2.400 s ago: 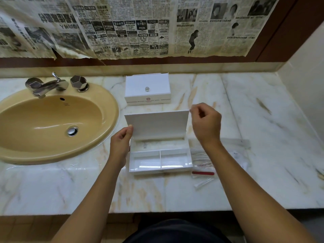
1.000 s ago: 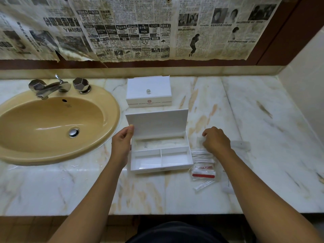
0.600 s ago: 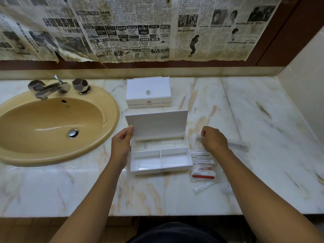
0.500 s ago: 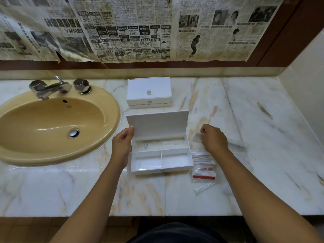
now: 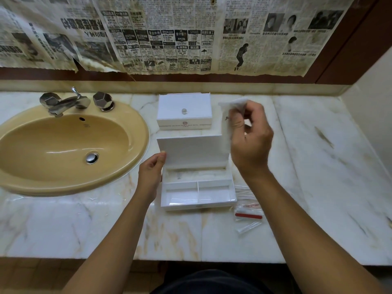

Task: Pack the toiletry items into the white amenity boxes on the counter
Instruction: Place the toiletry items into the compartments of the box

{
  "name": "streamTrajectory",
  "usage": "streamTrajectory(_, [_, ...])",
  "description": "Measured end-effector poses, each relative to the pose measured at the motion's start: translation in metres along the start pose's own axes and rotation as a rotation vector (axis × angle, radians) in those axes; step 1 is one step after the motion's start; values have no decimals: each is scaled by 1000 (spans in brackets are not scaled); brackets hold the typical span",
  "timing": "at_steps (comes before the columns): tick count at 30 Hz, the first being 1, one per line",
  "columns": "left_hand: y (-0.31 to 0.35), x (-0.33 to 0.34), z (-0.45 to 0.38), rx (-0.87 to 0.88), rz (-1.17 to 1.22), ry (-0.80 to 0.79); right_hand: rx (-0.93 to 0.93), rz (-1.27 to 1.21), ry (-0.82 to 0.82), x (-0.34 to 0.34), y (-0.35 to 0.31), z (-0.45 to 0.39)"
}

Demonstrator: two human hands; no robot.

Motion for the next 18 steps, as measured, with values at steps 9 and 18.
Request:
streamTrajectory(9, [-1, -2, -2, -1, 13, -35, -12, 236, -676, 43, 29, 80])
streamTrajectory(18, [-1, -4, -3, -59, 37, -94, -6, 641, -1016, 61, 46, 114])
Point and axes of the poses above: each hand's wrist, its own z-axis away from the middle knuckle, its own x-axis out of the palm, y = z × x, the point moved 2 cm from there along -z, towards the middle knuckle, and after that the axes turned 14 degrees about y, right-handed, at the moved point
